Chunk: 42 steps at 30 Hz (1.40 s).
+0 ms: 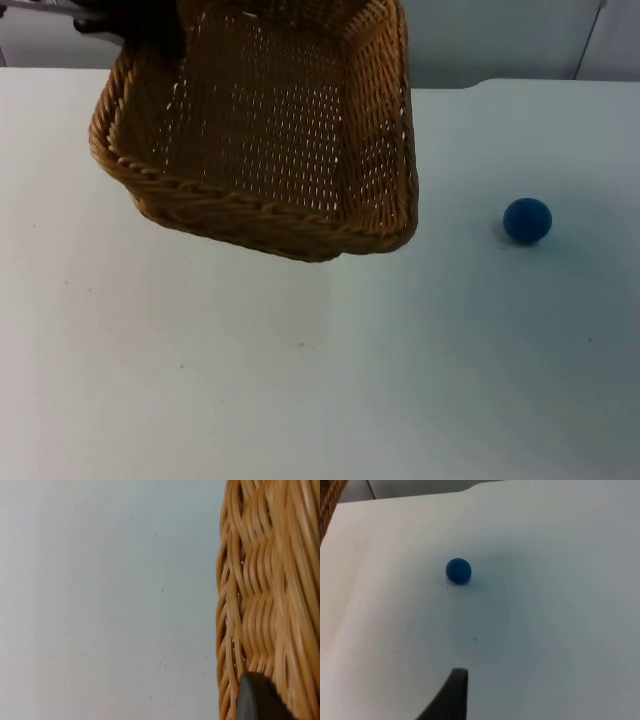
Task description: Pick up the basket with the left hand and place the ball into the basket with the right hand.
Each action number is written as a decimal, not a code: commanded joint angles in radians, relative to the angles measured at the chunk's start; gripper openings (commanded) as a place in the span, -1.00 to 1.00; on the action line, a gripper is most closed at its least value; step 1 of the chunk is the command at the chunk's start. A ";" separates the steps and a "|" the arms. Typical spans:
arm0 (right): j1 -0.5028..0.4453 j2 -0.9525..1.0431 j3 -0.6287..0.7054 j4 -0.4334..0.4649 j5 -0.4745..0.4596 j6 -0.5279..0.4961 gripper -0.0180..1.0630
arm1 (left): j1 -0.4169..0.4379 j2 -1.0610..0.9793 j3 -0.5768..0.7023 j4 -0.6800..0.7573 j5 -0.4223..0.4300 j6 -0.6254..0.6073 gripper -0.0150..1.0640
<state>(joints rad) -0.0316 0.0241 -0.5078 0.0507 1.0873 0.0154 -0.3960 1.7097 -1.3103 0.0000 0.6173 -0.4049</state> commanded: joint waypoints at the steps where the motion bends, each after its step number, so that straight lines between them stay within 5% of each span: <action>1: -0.007 0.001 0.000 -0.001 -0.009 -0.007 0.97 | 0.004 -0.037 -0.004 -0.018 -0.013 0.006 -0.97; 7: -0.007 0.001 0.000 -0.001 -0.009 -0.007 0.97 | 0.033 -0.057 -0.004 -0.130 -0.001 0.169 -0.97; 16: -0.007 0.001 0.000 -0.001 -0.009 -0.007 0.97 | 0.064 -0.060 -0.004 -0.129 -0.028 0.277 -0.97; 25: -0.007 0.001 0.000 -0.001 -0.009 -0.007 0.97 | 0.064 -0.060 -0.004 -0.126 -0.063 0.521 -0.97; 29: -0.007 0.001 0.000 -0.001 -0.009 -0.007 0.97 | 0.107 -0.053 -0.002 -0.195 -0.058 0.333 -0.97; 36: -0.007 0.001 0.000 -0.001 -0.009 -0.007 0.97 | 0.230 -0.010 0.045 -0.544 -0.081 0.337 -0.97; 42: -0.007 0.001 0.000 -0.001 -0.009 -0.007 0.97 | 0.254 0.011 0.173 -0.619 -0.107 0.377 -0.97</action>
<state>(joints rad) -0.0316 0.0241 -0.5078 0.0507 1.0873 0.0154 -0.1418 1.7247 -1.1404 -0.5742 0.5299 -0.0358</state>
